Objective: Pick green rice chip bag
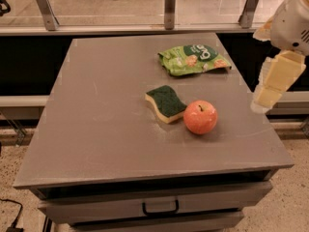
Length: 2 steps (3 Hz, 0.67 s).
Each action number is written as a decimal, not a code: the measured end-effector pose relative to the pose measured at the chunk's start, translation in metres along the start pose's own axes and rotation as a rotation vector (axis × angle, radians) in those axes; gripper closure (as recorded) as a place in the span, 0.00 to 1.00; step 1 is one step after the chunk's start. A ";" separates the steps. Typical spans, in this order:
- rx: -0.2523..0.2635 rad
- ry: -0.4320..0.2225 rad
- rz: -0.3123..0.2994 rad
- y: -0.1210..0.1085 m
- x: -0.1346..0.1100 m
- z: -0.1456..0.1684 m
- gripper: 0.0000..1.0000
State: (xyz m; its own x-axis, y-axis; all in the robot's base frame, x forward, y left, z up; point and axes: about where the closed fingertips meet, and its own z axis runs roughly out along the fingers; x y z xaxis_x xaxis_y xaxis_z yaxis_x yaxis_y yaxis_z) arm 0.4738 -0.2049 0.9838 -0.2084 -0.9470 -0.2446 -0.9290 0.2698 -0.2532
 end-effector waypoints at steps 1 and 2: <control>0.006 -0.049 -0.015 -0.041 -0.029 0.013 0.00; 0.013 -0.071 -0.043 -0.078 -0.056 0.040 0.00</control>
Offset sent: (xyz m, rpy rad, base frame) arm 0.1172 0.0463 -0.0019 0.0684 -0.0398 0.0667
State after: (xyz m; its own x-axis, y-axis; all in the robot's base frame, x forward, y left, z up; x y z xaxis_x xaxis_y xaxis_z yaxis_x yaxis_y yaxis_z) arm 0.5702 -0.1664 0.9798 -0.1458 -0.9432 -0.2986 -0.9324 0.2319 -0.2771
